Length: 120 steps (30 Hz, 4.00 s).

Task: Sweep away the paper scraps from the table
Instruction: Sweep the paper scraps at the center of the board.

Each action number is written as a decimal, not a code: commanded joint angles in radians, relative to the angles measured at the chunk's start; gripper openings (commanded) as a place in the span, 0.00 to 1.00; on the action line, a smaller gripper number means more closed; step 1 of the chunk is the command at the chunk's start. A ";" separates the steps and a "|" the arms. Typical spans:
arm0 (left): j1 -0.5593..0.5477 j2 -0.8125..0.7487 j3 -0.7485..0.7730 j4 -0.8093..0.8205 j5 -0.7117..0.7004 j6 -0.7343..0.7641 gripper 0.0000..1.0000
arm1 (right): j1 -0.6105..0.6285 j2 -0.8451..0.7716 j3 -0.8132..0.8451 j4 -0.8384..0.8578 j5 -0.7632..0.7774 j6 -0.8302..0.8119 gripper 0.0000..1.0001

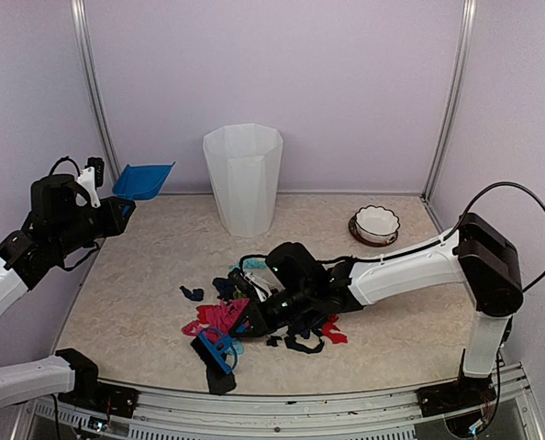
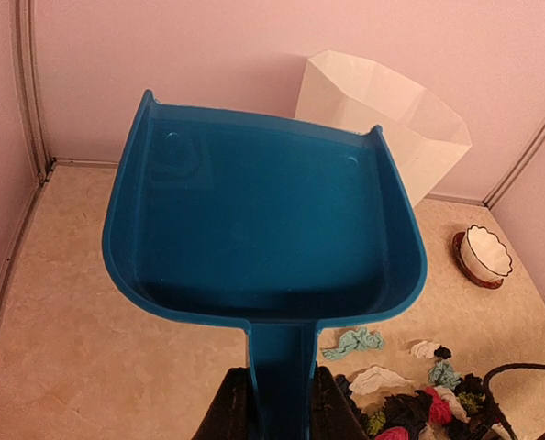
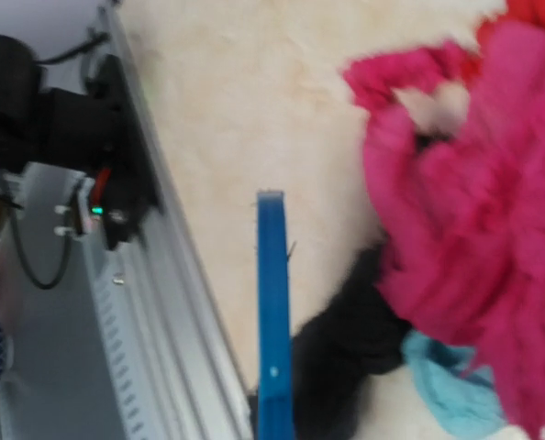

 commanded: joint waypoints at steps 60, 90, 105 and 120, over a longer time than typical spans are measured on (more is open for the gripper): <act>-0.002 0.023 -0.002 0.005 0.000 0.002 0.00 | -0.011 0.079 0.199 0.102 0.252 0.174 0.00; -0.002 0.024 -0.002 0.004 -0.003 0.002 0.00 | -0.082 0.253 0.227 -0.143 0.556 0.450 0.00; -0.001 0.025 -0.002 0.004 -0.003 0.001 0.00 | -0.121 -0.083 -0.026 -0.170 0.684 0.412 0.00; -0.249 0.005 -0.002 -0.081 -0.218 -0.122 0.00 | -0.187 -0.421 -0.178 -0.186 0.728 0.130 0.00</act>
